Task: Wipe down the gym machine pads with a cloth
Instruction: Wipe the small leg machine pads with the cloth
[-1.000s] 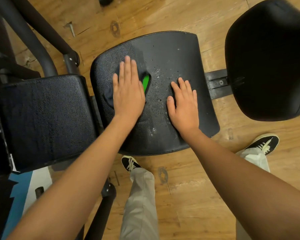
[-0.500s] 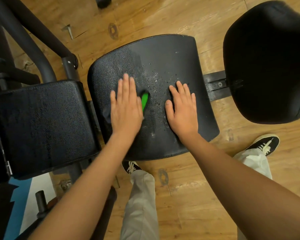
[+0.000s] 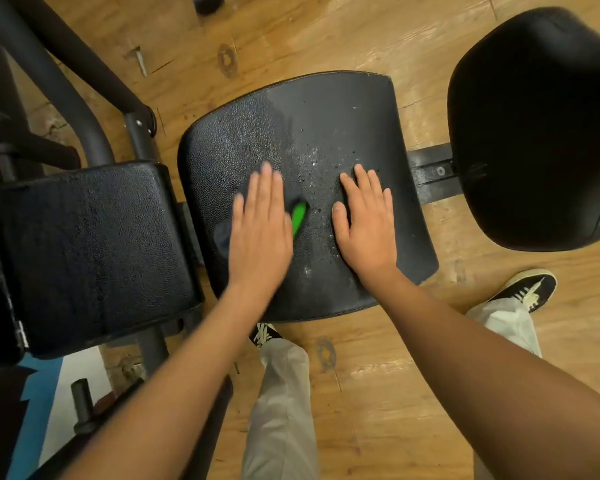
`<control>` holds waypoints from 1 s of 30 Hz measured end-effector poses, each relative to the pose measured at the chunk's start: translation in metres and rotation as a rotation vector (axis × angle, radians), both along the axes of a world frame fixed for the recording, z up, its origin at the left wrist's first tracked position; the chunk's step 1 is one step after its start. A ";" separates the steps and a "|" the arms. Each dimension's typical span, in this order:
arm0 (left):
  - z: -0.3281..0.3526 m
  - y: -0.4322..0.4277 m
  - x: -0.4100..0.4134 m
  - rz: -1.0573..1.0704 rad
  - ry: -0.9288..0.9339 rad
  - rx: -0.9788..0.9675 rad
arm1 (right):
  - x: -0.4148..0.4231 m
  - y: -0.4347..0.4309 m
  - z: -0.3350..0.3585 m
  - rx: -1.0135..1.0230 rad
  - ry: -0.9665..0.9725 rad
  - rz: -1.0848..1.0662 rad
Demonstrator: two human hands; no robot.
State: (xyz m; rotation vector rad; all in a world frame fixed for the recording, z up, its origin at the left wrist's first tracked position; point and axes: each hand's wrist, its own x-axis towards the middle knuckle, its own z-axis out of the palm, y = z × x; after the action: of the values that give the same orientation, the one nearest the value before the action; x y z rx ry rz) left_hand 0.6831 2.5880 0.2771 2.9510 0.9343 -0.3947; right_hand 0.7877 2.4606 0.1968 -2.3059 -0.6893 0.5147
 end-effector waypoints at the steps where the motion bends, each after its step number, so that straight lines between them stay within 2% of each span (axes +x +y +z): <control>1: 0.003 -0.022 -0.024 0.000 0.026 0.003 | 0.000 0.000 0.000 0.001 0.000 -0.001; 4: 0.008 -0.065 -0.074 0.010 0.090 -0.003 | 0.000 0.000 0.000 0.000 -0.006 0.000; 6: 0.007 -0.067 -0.077 0.019 0.117 -0.010 | 0.000 0.000 0.001 0.001 -0.002 0.000; 12: -0.002 -0.004 -0.011 0.030 0.057 0.025 | 0.000 0.000 0.002 0.003 0.002 -0.002; 17: -0.009 0.070 0.085 0.154 -0.080 0.063 | 0.001 0.000 0.001 0.003 0.007 0.001; 20: -0.011 0.090 0.119 0.192 -0.099 0.080 | 0.001 -0.001 0.001 0.000 0.008 0.004; 24: -0.014 0.090 0.120 0.176 -0.105 0.104 | 0.002 0.000 0.003 0.001 0.013 0.006; 30: -0.010 0.063 0.091 0.132 -0.122 0.033 | 0.003 -0.001 0.004 -0.004 0.025 0.012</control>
State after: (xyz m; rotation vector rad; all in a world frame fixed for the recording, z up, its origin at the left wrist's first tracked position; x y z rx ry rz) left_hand 0.7739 2.6510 0.2673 2.8820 1.1219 -0.1940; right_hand 0.7903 2.4594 0.2010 -2.2966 -0.6916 0.5502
